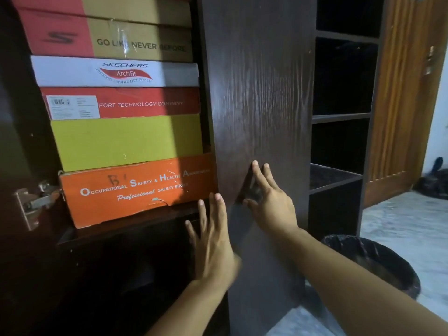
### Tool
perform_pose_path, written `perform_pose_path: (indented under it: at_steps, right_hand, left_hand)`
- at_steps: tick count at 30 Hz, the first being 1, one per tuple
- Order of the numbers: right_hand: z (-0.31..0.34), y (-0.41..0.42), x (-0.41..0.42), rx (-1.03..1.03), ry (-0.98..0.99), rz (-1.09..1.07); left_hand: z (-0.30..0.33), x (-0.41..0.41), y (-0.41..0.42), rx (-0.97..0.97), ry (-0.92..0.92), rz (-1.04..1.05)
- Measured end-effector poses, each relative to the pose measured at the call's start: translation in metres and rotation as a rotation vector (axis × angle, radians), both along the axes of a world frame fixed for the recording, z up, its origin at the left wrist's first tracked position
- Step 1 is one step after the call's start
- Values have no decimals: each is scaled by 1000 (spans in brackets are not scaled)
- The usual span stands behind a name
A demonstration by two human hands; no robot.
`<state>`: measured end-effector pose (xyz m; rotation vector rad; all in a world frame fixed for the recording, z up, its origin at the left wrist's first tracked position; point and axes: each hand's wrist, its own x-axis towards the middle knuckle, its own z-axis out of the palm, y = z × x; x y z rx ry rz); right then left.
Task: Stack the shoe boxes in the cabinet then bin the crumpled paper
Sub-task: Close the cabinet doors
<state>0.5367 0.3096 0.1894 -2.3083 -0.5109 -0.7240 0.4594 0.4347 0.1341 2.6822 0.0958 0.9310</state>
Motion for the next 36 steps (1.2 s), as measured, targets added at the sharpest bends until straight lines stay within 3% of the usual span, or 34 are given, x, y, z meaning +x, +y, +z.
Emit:
perform_pose_path:
  at_steps: [5, 18, 23, 29, 36]
  right_hand:
    - [-1, 14, 7, -75, 24, -21]
    - [-1, 22, 16, -170, 184, 64]
    - [-2, 17, 18, -203, 240, 88]
    - [18, 18, -5, -200, 238, 103]
    - [78, 21, -71, -104, 197, 197]
  left_hand:
    - [16, 6, 7, -88, 73, -11]
    - [40, 22, 29, 62, 262, 66]
    - [46, 20, 32, -29, 313, -12]
    - [63, -12, 34, -34, 344, -31]
    - [96, -95, 43, -73, 252, 48]
